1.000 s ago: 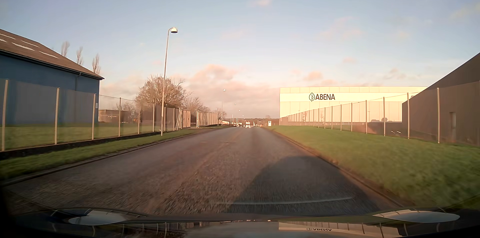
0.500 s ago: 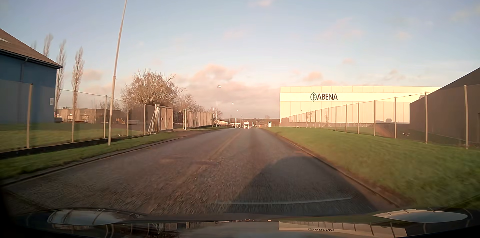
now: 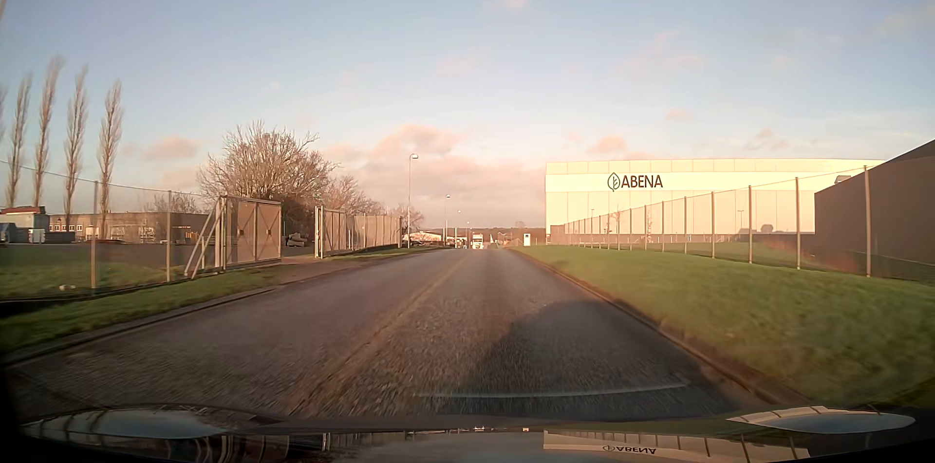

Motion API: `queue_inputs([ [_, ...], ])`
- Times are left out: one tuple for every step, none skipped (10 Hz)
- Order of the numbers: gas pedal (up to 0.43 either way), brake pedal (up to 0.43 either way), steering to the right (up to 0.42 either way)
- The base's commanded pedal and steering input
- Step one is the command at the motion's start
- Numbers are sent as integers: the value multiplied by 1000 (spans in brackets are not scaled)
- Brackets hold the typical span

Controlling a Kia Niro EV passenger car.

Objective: Follow the waypoints while adhering to traffic rules and regulations

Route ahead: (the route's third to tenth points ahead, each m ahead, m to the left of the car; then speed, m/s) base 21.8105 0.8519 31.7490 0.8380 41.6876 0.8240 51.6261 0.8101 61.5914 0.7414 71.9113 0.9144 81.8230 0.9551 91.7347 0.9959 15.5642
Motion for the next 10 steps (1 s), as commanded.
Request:
queue_inputs([
  [157,0,2],
  [157,0,2],
  [157,0,2],
  [157,0,2],
  [157,0,2],
  [157,0,2],
  [157,0,2],
  [157,0,2],
  [157,0,2],
  [157,0,2],
])
